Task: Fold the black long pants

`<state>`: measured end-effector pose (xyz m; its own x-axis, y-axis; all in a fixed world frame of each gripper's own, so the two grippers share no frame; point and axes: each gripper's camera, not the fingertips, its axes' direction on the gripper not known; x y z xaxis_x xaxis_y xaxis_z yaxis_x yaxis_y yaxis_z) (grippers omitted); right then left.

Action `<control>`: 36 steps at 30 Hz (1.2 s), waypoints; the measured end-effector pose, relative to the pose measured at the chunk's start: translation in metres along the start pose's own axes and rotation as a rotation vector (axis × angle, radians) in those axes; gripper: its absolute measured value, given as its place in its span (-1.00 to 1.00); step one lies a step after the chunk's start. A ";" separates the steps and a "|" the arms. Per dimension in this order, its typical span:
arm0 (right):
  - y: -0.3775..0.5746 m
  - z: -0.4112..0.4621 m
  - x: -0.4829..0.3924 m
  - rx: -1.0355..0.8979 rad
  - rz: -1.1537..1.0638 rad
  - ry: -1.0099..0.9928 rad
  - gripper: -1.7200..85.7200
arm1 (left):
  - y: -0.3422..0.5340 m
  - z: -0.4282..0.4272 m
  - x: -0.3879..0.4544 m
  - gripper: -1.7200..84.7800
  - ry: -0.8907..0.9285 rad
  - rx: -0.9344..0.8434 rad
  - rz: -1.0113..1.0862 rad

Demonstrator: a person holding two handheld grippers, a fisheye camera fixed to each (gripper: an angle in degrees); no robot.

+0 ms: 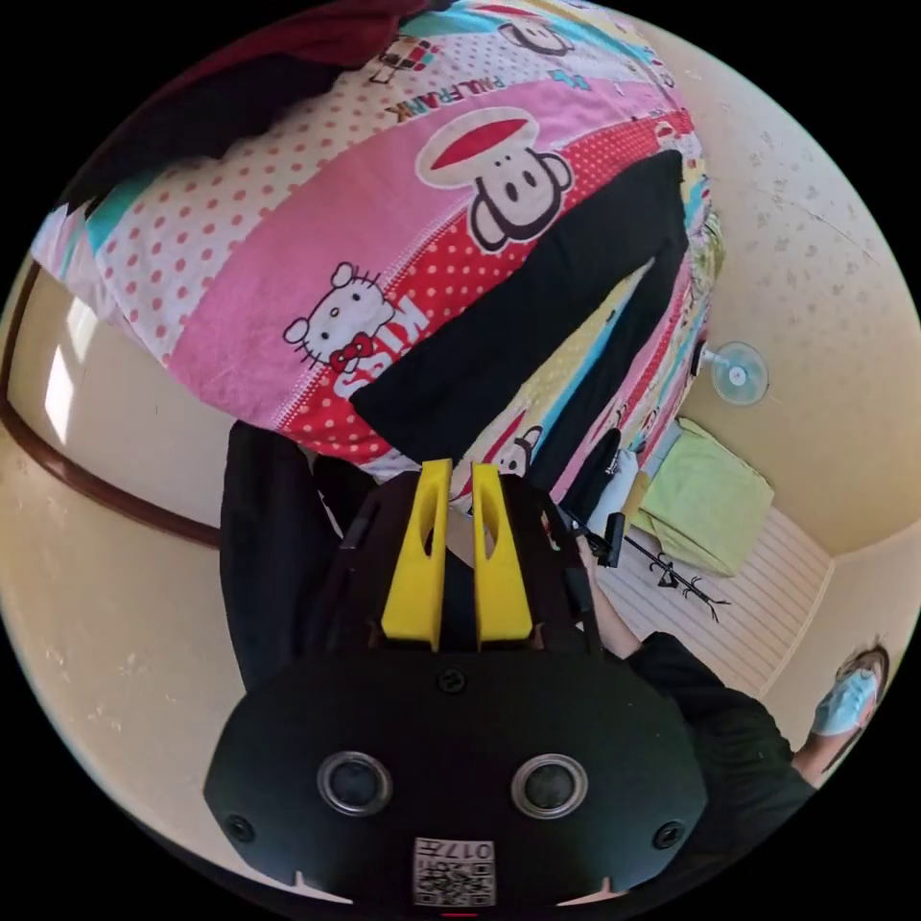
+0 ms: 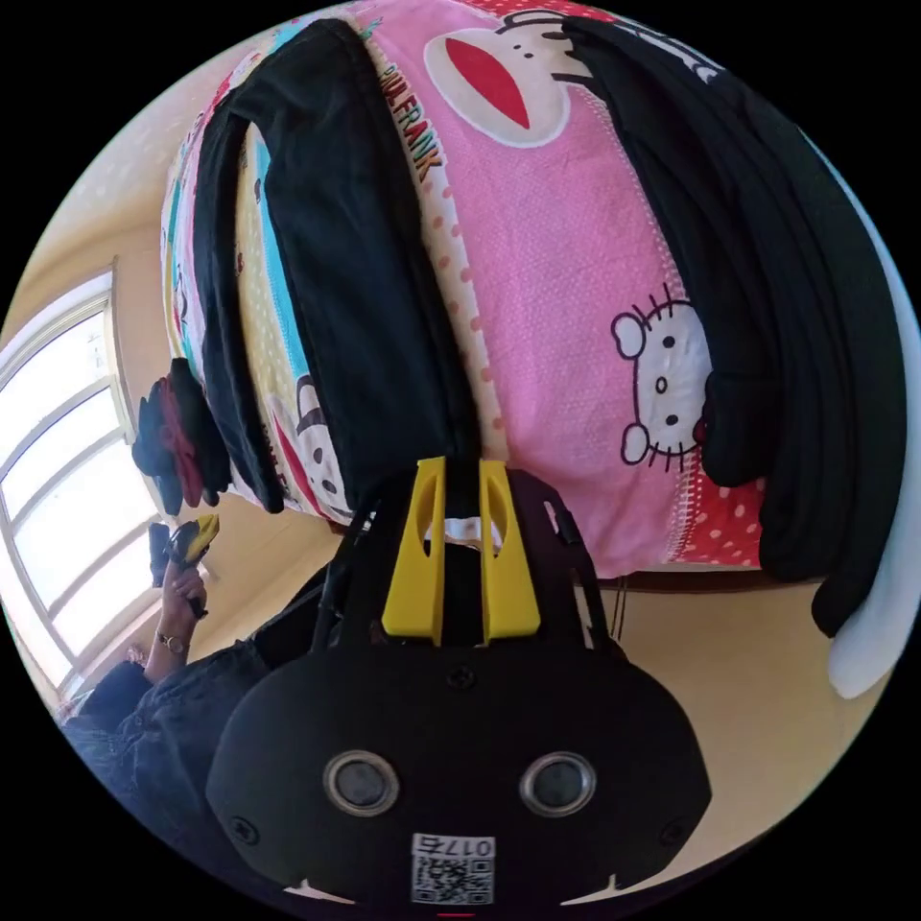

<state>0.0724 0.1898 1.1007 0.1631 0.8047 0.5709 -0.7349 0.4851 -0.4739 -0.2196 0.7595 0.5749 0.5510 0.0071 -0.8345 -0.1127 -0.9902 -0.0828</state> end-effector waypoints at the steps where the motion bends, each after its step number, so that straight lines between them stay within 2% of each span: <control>1: 0.009 -0.012 0.000 0.041 -0.017 -0.037 -0.85 | -0.003 -0.003 0.020 -0.79 -0.005 -0.007 0.047; 6: 0.046 -0.071 -0.035 0.198 -0.225 -0.287 -0.87 | -0.031 0.026 0.139 -0.61 0.030 -0.163 0.318; 8: 0.054 -0.086 -0.059 0.222 -0.308 -0.315 -0.88 | -0.039 0.046 0.187 -0.58 0.042 -0.245 0.418; 12: 0.056 -0.102 -0.119 0.219 -0.506 -0.378 -0.89 | -0.053 0.102 0.257 -0.56 -0.118 -0.439 0.554; 15: 0.052 -0.102 -0.152 0.194 -0.589 -0.336 -0.89 | -0.052 0.127 0.265 -0.62 -0.277 -0.546 0.672; 17: 0.050 -0.099 -0.164 0.160 -0.630 -0.262 -0.88 | -0.050 0.123 0.258 -0.74 -0.355 -0.528 0.714; 19: 0.045 -0.095 -0.172 0.081 -0.699 -0.210 -0.86 | -0.051 0.109 0.241 -0.85 -0.292 -0.544 0.711; 22: 0.024 -0.099 -0.174 -0.079 -0.787 -0.227 -0.80 | -0.055 0.081 0.218 -0.88 -0.160 -0.511 0.672; 24: -0.008 -0.107 -0.171 -0.162 -0.772 -0.210 -0.76 | -0.059 0.061 0.206 -0.88 -0.080 -0.478 0.660; 25: -0.038 -0.116 -0.170 -0.162 -0.724 -0.113 -0.75 | -0.062 0.046 0.197 -0.89 -0.034 -0.460 0.650; 28: -0.128 -0.150 -0.181 -0.006 -0.614 0.094 -0.72 | -0.073 0.012 0.175 -0.89 0.039 -0.417 0.635; 32: -0.264 -0.174 -0.206 0.161 -0.455 0.004 -0.65 | -0.082 -0.021 0.146 -0.89 0.110 -0.364 0.612; 34: -0.340 -0.176 -0.214 0.282 -0.270 -0.094 -0.62 | -0.089 -0.034 0.128 -0.89 0.164 -0.347 0.602; 36: -0.373 -0.175 -0.223 0.407 -0.142 -0.077 -0.62 | -0.096 -0.041 0.116 -0.89 0.218 -0.338 0.607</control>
<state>0.4256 -0.1108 1.0331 0.2426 0.7046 0.6668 -0.9109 0.4020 -0.0934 -0.1112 0.8496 0.5080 0.6286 -0.5501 -0.5498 -0.2083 -0.8001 0.5625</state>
